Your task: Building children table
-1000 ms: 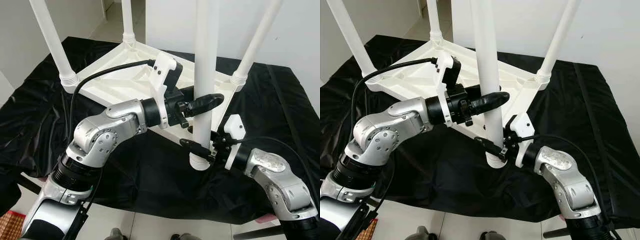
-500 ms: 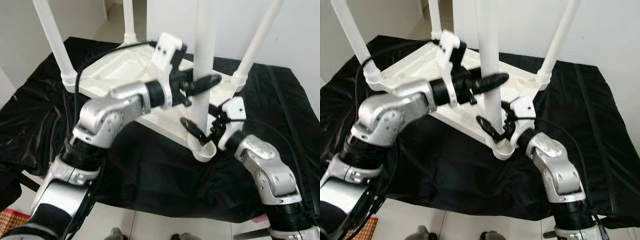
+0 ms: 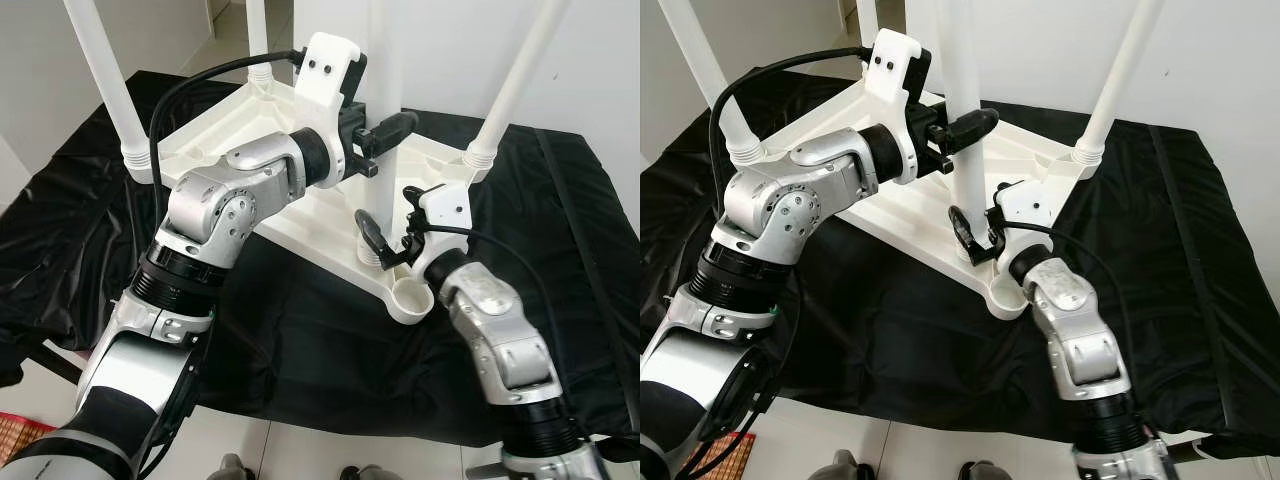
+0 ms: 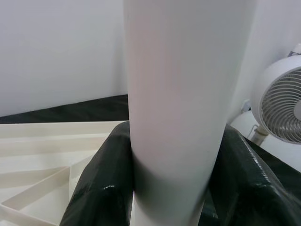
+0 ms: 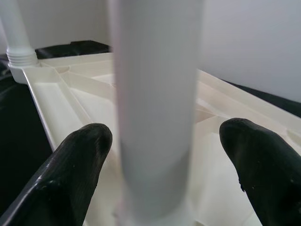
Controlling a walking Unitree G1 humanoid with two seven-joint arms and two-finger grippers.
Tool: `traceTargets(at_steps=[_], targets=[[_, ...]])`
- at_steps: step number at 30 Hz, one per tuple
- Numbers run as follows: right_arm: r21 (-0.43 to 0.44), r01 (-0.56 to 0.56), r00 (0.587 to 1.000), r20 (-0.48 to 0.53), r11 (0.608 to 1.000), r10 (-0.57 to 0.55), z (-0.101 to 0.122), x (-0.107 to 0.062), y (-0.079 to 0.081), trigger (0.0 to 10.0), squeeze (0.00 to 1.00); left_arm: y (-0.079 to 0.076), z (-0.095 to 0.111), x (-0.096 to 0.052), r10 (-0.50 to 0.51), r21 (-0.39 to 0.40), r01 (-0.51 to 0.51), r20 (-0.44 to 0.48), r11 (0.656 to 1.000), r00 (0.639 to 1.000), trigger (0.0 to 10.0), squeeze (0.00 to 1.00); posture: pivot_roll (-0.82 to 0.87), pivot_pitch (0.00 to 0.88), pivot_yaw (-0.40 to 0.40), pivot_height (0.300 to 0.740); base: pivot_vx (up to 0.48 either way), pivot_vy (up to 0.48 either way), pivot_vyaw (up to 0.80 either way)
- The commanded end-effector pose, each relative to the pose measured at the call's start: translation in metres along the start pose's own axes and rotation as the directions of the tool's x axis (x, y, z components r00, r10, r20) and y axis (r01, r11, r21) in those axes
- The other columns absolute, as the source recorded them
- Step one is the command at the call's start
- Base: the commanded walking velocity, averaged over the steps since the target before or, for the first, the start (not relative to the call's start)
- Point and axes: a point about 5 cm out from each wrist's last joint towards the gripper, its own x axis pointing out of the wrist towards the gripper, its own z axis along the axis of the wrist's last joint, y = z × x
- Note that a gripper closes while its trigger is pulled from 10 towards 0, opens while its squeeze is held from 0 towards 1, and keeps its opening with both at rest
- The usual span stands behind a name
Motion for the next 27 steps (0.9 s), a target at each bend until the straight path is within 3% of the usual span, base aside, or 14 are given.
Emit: traceTargets(at_steps=[1, 16, 27], targets=[[-0.003, 0.019, 1.000, -0.016, 1.000, -0.019, -0.002, -0.002, 0.000, 10.0, 0.00, -0.002, 0.008, 0.002, 0.001, 0.026, -0.002, 0.032, 1.000, 0.999, 10.0, 0.00, -0.01, 0.104, -0.029, 0.740, 0.000, 0.000, 0.00], [0.061, 0.165, 0.986, -0.048, 0.984, -0.162, -0.009, 0.007, 0.015, 10.0, 0.00, -0.016, 0.017, 0.005, -0.001, 0.018, -0.001, 0.078, 1.000, 0.997, 10.0, 0.00, 0.00, 0.113, -0.026, 0.740, 0.000, 0.000, 0.00], [0.032, 0.209, 0.978, -0.018, 0.977, -0.209, -0.003, 0.016, 0.009, 10.0, 0.00, -0.027, 0.016, 0.007, -0.027, 0.017, 0.026, 0.079, 1.000, 0.997, 10.0, 0.00, 0.00, 0.113, -0.026, 0.740, 0.000, 0.000, 0.00]])
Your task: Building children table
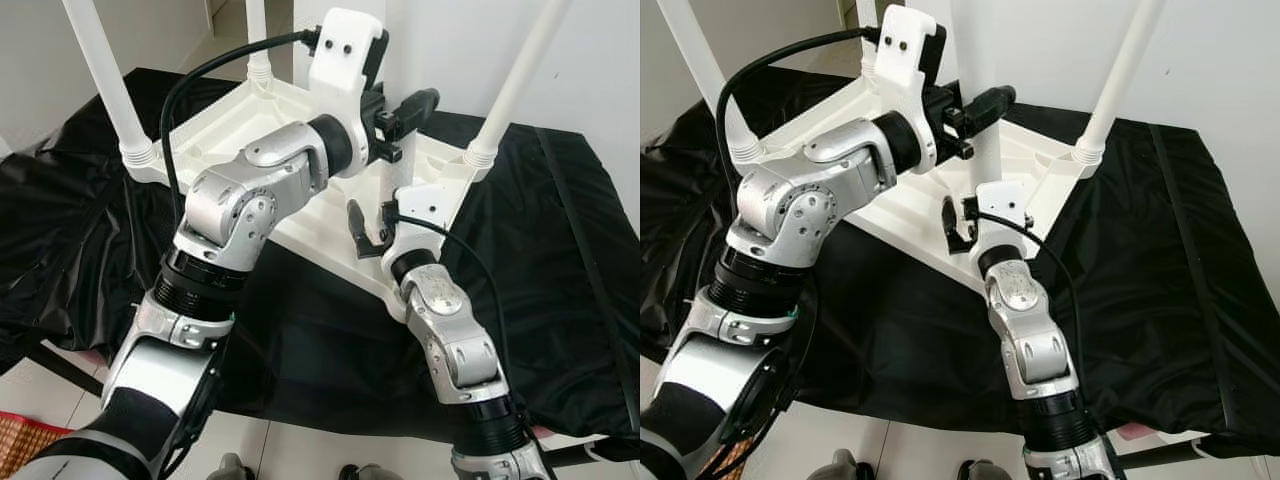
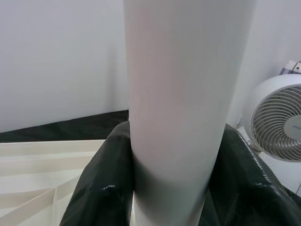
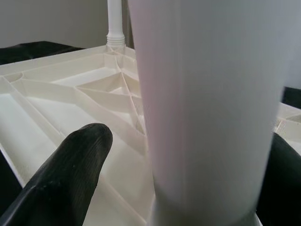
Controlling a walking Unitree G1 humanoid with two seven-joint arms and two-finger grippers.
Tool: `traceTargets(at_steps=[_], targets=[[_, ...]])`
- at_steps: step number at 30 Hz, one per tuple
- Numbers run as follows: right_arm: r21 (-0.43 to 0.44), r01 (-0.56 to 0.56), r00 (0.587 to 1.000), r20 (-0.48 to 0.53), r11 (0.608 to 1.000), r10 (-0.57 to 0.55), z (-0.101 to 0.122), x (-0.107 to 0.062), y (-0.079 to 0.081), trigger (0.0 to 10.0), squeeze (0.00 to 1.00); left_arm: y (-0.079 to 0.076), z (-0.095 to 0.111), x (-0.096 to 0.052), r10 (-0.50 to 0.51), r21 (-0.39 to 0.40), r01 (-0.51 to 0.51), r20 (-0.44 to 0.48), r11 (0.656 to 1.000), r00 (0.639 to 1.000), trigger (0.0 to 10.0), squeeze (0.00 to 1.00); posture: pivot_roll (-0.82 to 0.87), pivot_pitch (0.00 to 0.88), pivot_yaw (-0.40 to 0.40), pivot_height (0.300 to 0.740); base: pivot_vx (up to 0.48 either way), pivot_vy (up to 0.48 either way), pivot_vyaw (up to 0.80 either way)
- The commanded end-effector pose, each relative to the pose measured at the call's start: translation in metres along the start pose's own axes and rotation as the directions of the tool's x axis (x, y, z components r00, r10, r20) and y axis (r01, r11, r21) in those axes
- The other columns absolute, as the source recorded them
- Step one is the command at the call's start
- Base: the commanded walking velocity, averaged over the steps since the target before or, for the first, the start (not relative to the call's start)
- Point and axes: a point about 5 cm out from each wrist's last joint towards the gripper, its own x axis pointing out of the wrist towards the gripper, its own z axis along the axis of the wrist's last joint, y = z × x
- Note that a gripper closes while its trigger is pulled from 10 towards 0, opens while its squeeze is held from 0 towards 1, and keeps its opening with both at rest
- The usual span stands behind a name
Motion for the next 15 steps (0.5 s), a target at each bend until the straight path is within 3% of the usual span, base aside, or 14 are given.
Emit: traceTargets(at_steps=[1, 11, 12, 14, 15], targets=[[-0.027, 0.015, 1.000, 0.012, 1.000, -0.015, 0.0012, 0.0024, -0.0031, 10.0, 0.00, -0.0085, 0.0014, 0.0004, -0.032, 0.023, 0.032, 0.001, 0.999, 0.999, 10.0, 0.00, 0.00, 0.113, -0.026, 0.740, 0.000, 0.000, 0.00], [-0.137, 0.015, 1.000, 0.028, 0.990, -0.011, 0.0068, 0.0042, -0.0066, 10.0, 0.00, -0.0123, -0.0010, 0.0005, -0.039, 0.031, 0.039, -0.012, 0.999, 0.999, 10.0, 0.00, 0.01, 0.117, -0.023, 0.740, 0.000, 0.000, 0.00], [-0.137, 0.013, 1.000, 0.023, 0.991, -0.010, 0.0060, 0.0037, -0.0068, 8.0, 0.00, -0.0124, -0.0011, 0.0006, -0.040, 0.031, 0.041, -0.012, 0.999, 0.999, 10.0, 0.00, 0.01, 0.117, -0.023, 0.740, 0.000, 0.000, 0.00], [-0.133, 0.012, 1.000, 0.018, 0.991, -0.010, 0.0051, 0.0030, -0.0069, 8.0, 0.00, -0.0126, -0.0010, 0.0007, -0.042, 0.031, 0.042, -0.011, 0.999, 0.999, 10.0, 0.00, 0.01, 0.117, -0.023, 0.740, 0.000, 0.000, 0.00], [-0.128, 0.011, 1.000, 0.016, 0.992, -0.009, 0.0047, 0.0025, -0.0071, 0.1, 0.00, -0.0130, -0.0008, 0.0010, -0.044, 0.031, 0.044, -0.009, 0.999, 0.999, 10.0, 0.00, 0.01, 0.117, -0.023, 0.740, 0.000, 0.000, 0.00]])
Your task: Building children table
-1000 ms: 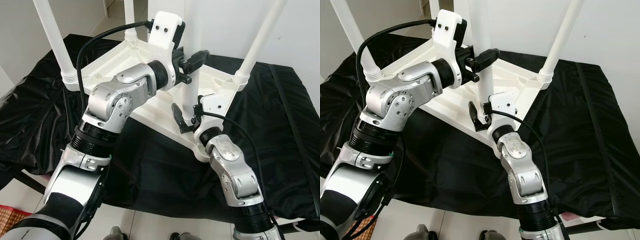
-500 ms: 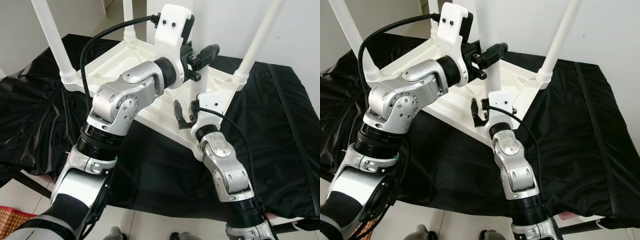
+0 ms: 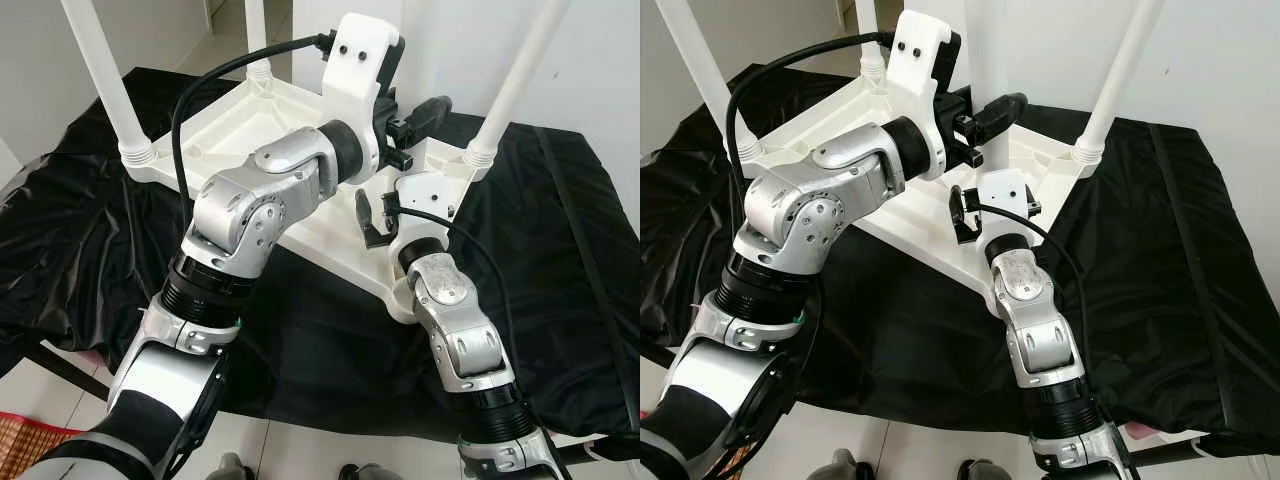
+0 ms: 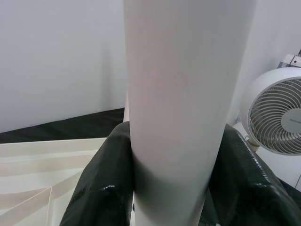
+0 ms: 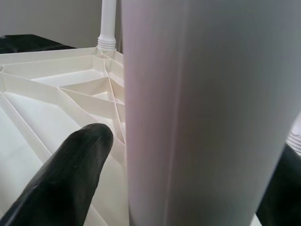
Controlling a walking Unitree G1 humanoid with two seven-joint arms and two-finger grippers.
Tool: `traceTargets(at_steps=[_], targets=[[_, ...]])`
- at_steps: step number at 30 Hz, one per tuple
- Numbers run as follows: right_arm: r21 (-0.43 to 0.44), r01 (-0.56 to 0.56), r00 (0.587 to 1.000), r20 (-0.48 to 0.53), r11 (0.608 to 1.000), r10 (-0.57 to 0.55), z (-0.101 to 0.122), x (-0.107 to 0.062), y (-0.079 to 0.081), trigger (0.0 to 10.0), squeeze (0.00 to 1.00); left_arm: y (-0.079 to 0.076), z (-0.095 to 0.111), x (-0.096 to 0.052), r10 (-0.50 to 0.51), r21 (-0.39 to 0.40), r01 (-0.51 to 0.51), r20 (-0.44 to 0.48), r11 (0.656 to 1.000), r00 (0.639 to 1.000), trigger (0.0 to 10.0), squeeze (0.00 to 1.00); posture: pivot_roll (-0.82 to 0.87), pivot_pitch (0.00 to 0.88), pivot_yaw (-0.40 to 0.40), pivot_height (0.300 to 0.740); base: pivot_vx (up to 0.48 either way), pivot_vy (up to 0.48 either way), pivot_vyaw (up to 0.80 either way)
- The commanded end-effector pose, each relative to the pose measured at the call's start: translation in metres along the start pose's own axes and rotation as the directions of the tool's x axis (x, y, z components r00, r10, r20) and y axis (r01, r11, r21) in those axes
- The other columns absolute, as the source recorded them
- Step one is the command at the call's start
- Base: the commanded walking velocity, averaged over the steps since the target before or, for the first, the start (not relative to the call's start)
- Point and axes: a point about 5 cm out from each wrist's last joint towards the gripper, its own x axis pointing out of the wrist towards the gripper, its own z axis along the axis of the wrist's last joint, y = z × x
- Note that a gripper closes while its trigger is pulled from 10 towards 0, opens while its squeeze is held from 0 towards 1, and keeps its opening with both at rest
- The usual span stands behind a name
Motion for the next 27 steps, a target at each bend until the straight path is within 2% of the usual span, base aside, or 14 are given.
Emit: traceTargets(at_steps=[1, 12, 14, 15, 18, 19, 20, 21, 27], targets=[[-0.004, -0.011, 1.000, -0.008, 1.000, 0.011, 0.000, -0.001, 0.001, 0.1, 0.00, -0.006, 0.002, 0.001, -0.031, 0.012, 0.031, 0.007, 0.999, 0.999, 10.0, 0.00, 0.01, 0.117, -0.023, 0.740, 0.000, 0.000, 0.00], [-0.007, -0.018, 0.999, -0.033, 1.000, 0.018, -0.002, -0.003, 0.000, 0.0, 0.00, -0.010, 0.001, 0.002, -0.041, 0.019, 0.041, 0.007, 0.999, 0.999, 10.0, 0.00, 0.00, 0.121, -0.021, 0.740, 0.000, 0.000, 0.00], [-0.003, -0.002, 0.999, -0.036, 1.000, 0.002, -0.003, -0.004, -0.002, 0.0, 0.00, -0.011, 0.002, 0.002, -0.045, 0.026, 0.045, 0.016, 0.999, 0.999, 10.0, 0.00, 0.00, 0.121, -0.021, 0.740, 0.000, 0.000, 0.00], [0.004, 0.010, 0.999, -0.039, 1.000, -0.010, -0.003, -0.003, -0.003, 0.0, 0.00, -0.013, 0.003, 0.001, -0.051, 0.055, 0.048, 0.038, 0.997, 0.998, 10.0, 0.00, 0.00, 0.121, -0.020, 0.740, 0.000, 0.000, 0.00], [0.002, 0.027, 0.999, -0.045, 1.000, -0.027, -0.003, -0.003, -0.005, 0.0, 0.00, -0.015, 0.002, 0.001, -0.070, 0.013, 0.070, 0.047, 0.997, 0.996, 10.0, 0.00, 0.00, 0.121, -0.021, 0.740, 0.000, 0.000, 0.00], [0.003, 0.034, 0.998, -0.047, 0.999, -0.033, -0.003, -0.003, -0.006, 4.9, 0.00, -0.015, 0.003, 0.000, -0.078, -0.014, 0.079, 0.060, 0.997, 0.995, 10.0, 1.00, 0.00, 0.121, -0.021, 0.740, 0.000, 0.000, 0.00], [0.004, 0.039, 0.998, -0.049, 0.999, -0.039, -0.003, -0.002, -0.007, 5.0, 0.00, -0.015, 0.003, -0.001, -0.084, -0.030, 0.086, 0.066, 0.996, 0.994, 10.0, 1.00, 0.01, 0.119, -0.021, 0.740, 0.000, 0.000, 0.00], [0.010, 0.044, 0.998, -0.054, 0.999, -0.043, -0.004, -0.002, -0.007, 10.0, 0.00, -0.015, 0.005, -0.001, -0.087, -0.025, 0.090, 0.074, 0.996, 0.993, 10.0, 1.00, 0.01, 0.119, -0.021, 0.740, 0.000, 0.000, 0.00], [0.024, 0.060, 0.996, -0.060, 0.998, -0.059, -0.004, 0.000, -0.008, 10.0, 0.00, -0.019, 0.013, -0.005, -0.120, -0.044, 0.126, 0.119, 0.991, 0.986, 10.0, 1.00, 0.01, 0.113, -0.026, 0.740, 0.000, 0.000, 0.00]])
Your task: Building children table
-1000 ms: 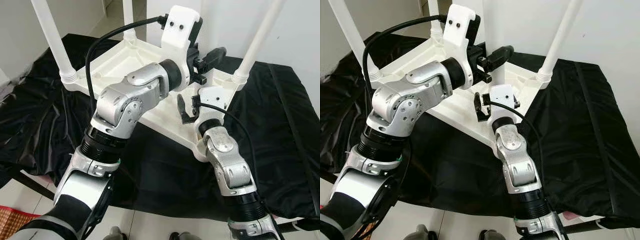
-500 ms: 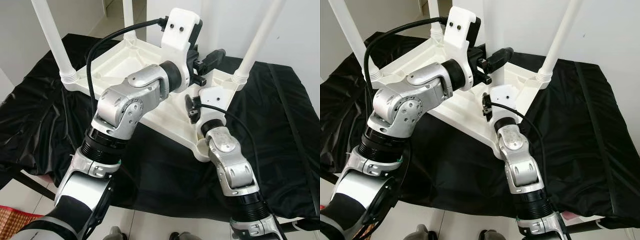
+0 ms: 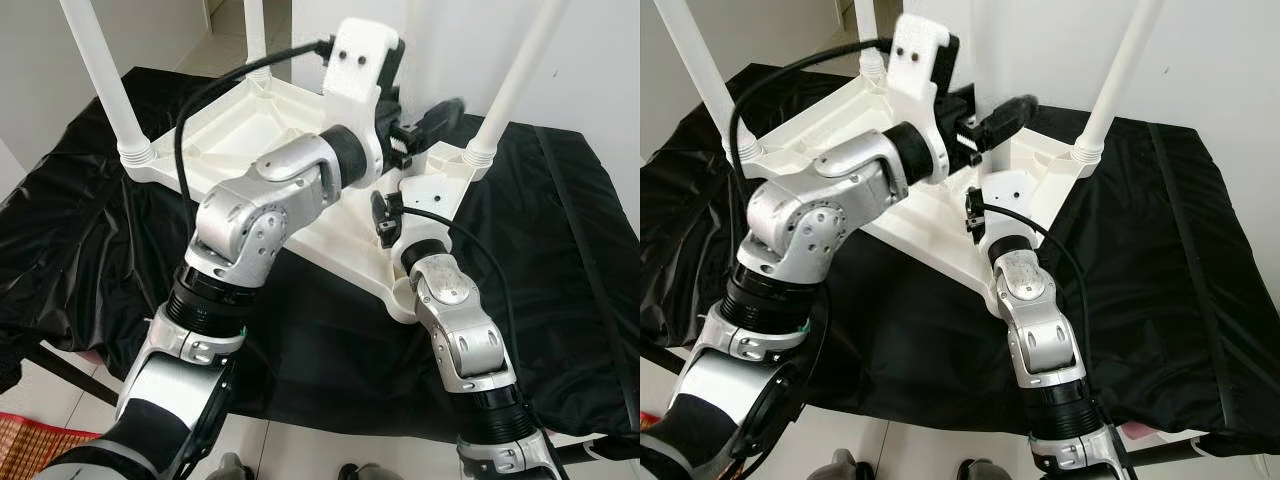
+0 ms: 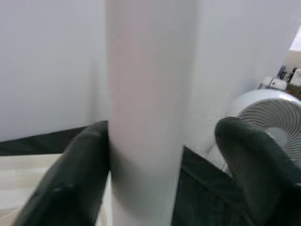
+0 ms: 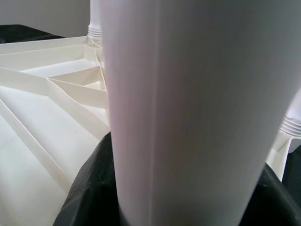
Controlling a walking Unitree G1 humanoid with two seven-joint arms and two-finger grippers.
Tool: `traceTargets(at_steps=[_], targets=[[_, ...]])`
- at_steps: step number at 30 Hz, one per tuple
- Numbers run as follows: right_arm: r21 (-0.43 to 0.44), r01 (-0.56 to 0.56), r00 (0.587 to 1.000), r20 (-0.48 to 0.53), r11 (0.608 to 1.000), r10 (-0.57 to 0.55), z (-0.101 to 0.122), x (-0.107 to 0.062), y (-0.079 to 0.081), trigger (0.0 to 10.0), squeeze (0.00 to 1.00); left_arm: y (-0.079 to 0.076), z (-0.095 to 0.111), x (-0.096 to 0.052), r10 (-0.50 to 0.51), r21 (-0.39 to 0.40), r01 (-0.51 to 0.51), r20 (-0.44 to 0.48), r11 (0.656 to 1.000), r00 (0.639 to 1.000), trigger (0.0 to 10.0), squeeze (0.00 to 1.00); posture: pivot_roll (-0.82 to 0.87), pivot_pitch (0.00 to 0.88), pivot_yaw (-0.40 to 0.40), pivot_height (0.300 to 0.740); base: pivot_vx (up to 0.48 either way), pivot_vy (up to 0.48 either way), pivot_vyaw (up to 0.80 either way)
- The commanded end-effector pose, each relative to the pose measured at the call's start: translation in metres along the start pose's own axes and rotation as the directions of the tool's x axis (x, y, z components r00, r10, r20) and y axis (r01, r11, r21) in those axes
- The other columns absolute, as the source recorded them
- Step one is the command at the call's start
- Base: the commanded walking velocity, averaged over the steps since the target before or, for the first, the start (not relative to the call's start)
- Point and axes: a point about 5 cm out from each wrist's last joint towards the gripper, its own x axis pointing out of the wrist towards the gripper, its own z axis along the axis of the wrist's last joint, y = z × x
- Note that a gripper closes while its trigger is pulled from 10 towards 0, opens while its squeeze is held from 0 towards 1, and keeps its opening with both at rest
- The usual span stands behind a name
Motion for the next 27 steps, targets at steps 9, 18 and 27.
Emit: traceTargets(at_steps=[9, 18, 27], targets=[[0.039, 0.107, 0.994, -0.009, 0.994, -0.107, -0.002, 0.002, -0.016, 10.0, 0.00, 0.004, 0.012, -0.006, -0.023, -0.019, 0.025, 0.097, 1.000, 0.995, 10.0, 0.00, 0.01, 0.104, -0.026, 0.740, 0.000, 0.000, 0.00], [0.090, 0.177, 0.984, 0.005, 0.980, -0.178, -0.005, -0.008, -0.034, 10.0, 0.00, 0.027, -0.003, -0.025, 0.094, -0.035, -0.092, 0.055, 0.995, 0.994, 10.0, 0.00, 0.01, 0.108, -0.016, 0.740, 0.000, 0.000, 0.00], [0.091, 0.129, 0.990, 0.038, 0.988, -0.133, -0.008, -0.027, -0.028, 10.0, 0.00, 0.038, -0.038, -0.045, 0.199, 0.031, -0.197, -0.068, 0.980, 0.978, 10.0, 0.00, 0.01, 0.134, -0.008, 0.740, 0.000, 0.000, 0.00]])
